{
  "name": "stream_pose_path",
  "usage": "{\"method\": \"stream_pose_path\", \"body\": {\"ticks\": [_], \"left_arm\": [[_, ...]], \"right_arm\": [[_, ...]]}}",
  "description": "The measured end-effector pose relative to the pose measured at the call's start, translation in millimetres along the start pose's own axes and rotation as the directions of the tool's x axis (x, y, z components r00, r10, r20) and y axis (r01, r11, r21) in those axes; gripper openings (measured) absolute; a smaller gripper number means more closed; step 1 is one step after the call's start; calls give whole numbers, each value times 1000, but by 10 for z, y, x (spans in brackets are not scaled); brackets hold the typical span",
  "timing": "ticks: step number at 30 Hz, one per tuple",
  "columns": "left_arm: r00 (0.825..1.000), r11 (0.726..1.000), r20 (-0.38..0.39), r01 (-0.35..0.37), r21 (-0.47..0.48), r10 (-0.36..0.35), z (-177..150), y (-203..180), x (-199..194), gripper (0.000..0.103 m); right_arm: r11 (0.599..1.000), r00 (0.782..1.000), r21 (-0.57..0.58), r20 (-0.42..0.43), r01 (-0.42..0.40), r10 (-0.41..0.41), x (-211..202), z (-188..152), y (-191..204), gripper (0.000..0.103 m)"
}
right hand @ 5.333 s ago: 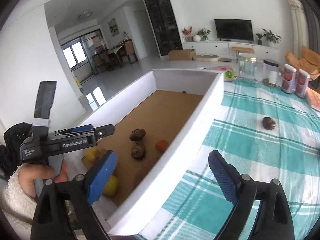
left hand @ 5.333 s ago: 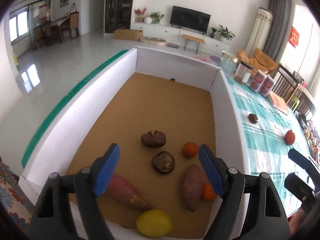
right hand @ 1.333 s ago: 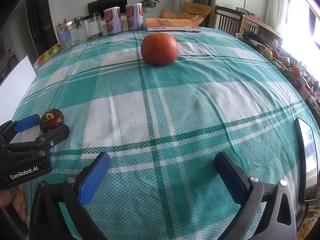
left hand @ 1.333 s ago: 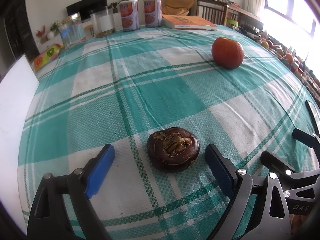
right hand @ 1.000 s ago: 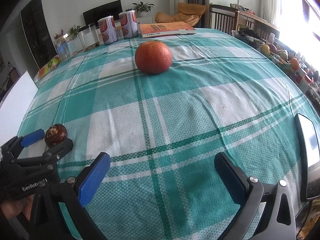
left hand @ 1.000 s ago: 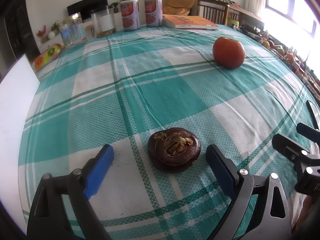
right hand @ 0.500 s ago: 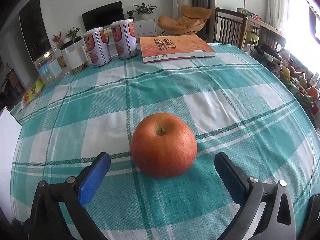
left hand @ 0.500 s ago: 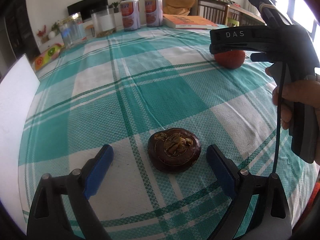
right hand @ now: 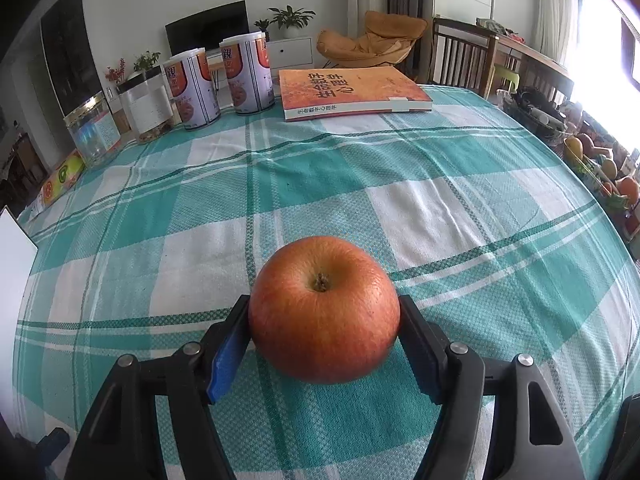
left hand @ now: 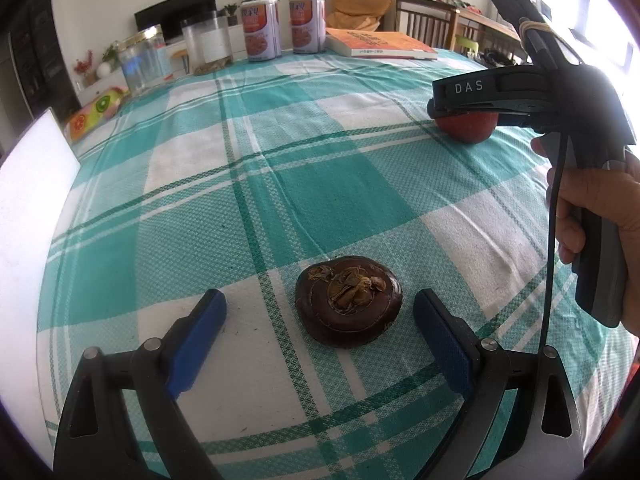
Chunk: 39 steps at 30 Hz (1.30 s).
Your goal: Organize fruits
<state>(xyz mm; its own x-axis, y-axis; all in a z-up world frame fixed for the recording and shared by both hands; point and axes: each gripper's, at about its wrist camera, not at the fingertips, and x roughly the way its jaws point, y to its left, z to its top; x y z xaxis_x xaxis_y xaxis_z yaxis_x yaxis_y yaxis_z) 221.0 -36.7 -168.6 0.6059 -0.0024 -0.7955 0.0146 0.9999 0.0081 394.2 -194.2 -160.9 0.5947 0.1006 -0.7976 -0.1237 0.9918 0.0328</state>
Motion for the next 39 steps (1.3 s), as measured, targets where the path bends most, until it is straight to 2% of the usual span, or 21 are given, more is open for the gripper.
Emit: {"method": "stream_pose_path", "body": {"ticks": [5, 10, 16, 21, 26, 29, 30, 32, 39], "left_arm": [[1000, 1000, 0, 0, 0, 0, 0, 2, 0, 96], [1000, 1000, 0, 0, 0, 0, 1, -1, -1, 96], [1000, 1000, 0, 0, 0, 0, 1, 4, 1, 96], [1000, 1000, 0, 0, 0, 0, 1, 1, -1, 96], [1000, 1000, 0, 0, 0, 0, 1, 5, -1, 96], [1000, 1000, 0, -1, 0, 1, 0, 2, -1, 96], [1000, 1000, 0, -1, 0, 1, 0, 1, -2, 96], [1000, 1000, 0, 2, -3, -2, 0, 9, 1, 96], [1000, 1000, -1, 7, -7, -7, 3, 16, -2, 96]], "right_arm": [[998, 999, 29, -10, -49, 49, -236, -232, -63, 70], [997, 996, 1, -22, -81, 81, -574, -568, -3, 70], [996, 998, -58, 7, -64, 65, -1017, -1017, 149, 70], [999, 1000, -42, 5, -2, 3, -1061, -1339, 134, 70], [999, 999, -37, 42, 0, 1, -1049, -1384, 105, 71], [1000, 1000, -13, 1, -14, 14, -921, -1420, 89, 73], [1000, 1000, -25, 25, -3, 3, -933, -1436, 110, 73], [999, 1000, -38, 18, 17, -16, -922, -1443, 150, 73], [1000, 1000, -29, 20, -2, 2, -922, -1446, 119, 76]]}}
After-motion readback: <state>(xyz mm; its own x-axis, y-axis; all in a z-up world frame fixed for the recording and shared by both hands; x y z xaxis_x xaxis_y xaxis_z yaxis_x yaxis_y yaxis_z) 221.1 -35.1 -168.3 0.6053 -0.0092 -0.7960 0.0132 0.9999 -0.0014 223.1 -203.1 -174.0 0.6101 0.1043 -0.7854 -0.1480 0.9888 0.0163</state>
